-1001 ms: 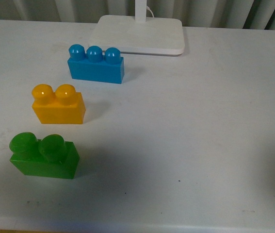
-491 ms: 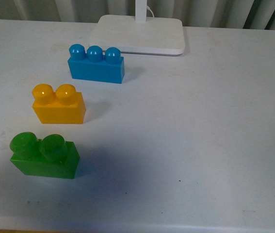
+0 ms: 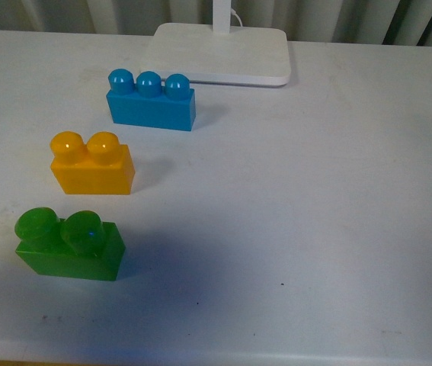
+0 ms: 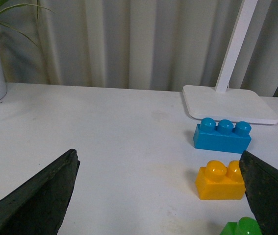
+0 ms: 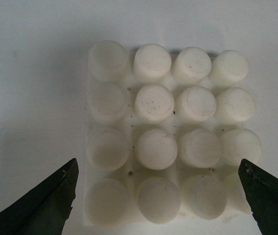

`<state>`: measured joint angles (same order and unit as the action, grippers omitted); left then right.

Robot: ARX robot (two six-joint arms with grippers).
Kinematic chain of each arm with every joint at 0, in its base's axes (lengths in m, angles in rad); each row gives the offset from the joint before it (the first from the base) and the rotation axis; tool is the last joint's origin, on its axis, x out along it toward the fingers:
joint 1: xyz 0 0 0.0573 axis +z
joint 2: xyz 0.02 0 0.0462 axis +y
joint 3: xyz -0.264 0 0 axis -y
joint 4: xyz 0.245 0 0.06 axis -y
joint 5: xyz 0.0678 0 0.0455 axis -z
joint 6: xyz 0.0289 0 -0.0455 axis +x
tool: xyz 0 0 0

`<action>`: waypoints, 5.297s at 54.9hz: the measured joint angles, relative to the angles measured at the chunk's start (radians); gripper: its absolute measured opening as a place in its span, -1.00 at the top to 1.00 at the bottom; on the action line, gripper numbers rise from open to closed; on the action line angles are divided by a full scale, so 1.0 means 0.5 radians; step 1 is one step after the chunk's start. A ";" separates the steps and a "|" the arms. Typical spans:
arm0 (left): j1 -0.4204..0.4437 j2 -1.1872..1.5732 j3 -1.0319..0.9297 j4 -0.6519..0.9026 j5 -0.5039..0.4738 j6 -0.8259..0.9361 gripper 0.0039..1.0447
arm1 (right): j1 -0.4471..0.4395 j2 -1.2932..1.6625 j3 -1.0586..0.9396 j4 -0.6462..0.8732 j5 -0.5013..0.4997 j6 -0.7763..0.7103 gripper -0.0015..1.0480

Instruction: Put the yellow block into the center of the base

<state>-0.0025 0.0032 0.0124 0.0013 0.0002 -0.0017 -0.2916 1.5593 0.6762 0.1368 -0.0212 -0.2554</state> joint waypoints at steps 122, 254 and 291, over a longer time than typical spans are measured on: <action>0.000 0.001 0.000 0.000 -0.001 0.000 -0.89 | 1.331 0.227 0.045 -0.100 0.283 1.274 -0.84; 0.000 0.000 0.000 -0.002 -0.001 0.000 -0.89 | 0.587 -2.595 -1.237 0.132 0.045 0.518 0.98; 0.000 0.000 0.000 -0.002 -0.001 0.000 -0.89 | 0.587 -3.111 -1.341 -0.270 0.040 0.516 0.98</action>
<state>-0.0025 0.0032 0.0124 0.0006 -0.0002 -0.0017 0.0017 0.0040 0.0059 0.0017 -0.0010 0.0025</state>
